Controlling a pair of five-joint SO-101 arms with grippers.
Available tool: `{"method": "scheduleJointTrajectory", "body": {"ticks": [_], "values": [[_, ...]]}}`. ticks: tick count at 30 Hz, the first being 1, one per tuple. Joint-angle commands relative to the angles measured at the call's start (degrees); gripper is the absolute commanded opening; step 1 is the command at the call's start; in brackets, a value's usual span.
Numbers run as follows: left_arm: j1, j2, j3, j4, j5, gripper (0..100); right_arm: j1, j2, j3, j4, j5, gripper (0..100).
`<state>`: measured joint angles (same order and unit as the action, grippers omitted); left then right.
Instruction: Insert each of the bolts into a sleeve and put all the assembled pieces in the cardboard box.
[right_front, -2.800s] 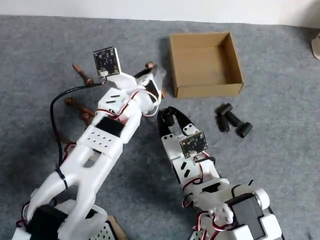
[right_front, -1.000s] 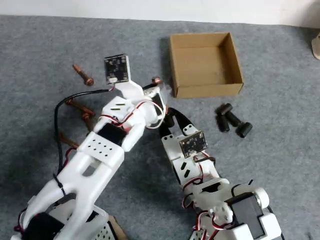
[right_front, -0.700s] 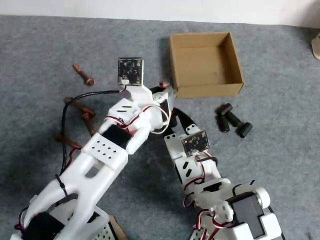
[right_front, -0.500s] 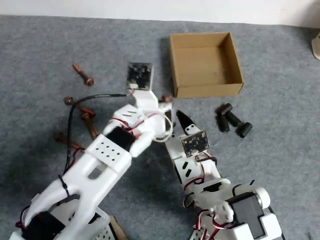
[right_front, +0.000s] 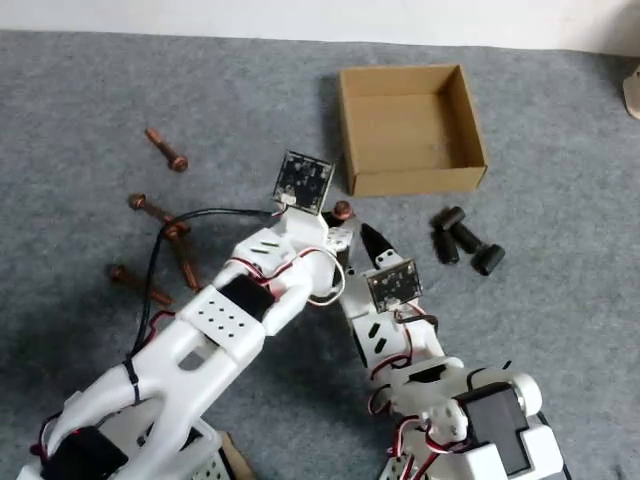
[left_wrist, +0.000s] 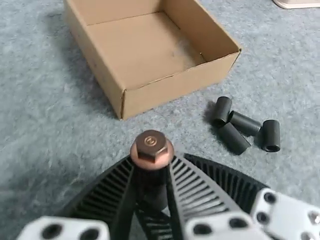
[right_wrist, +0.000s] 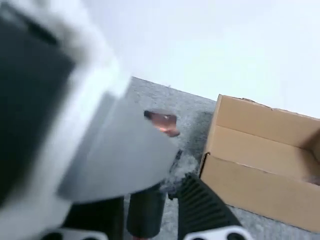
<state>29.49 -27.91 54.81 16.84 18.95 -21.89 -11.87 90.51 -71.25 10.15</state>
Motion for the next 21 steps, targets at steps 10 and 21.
{"method": "scheduleJointTrajectory", "body": {"ticks": [10, 21], "values": [[-1.8, 0.13, -0.4, 3.25, 7.74, 21, 3.3, -2.59, -1.19, 2.95, -4.57, 0.5], [-3.3, 0.13, -15.16, 31.65, 7.91, 42, 9.36, -2.59, -8.22, 13.76, -11.08, 0.5]]}}
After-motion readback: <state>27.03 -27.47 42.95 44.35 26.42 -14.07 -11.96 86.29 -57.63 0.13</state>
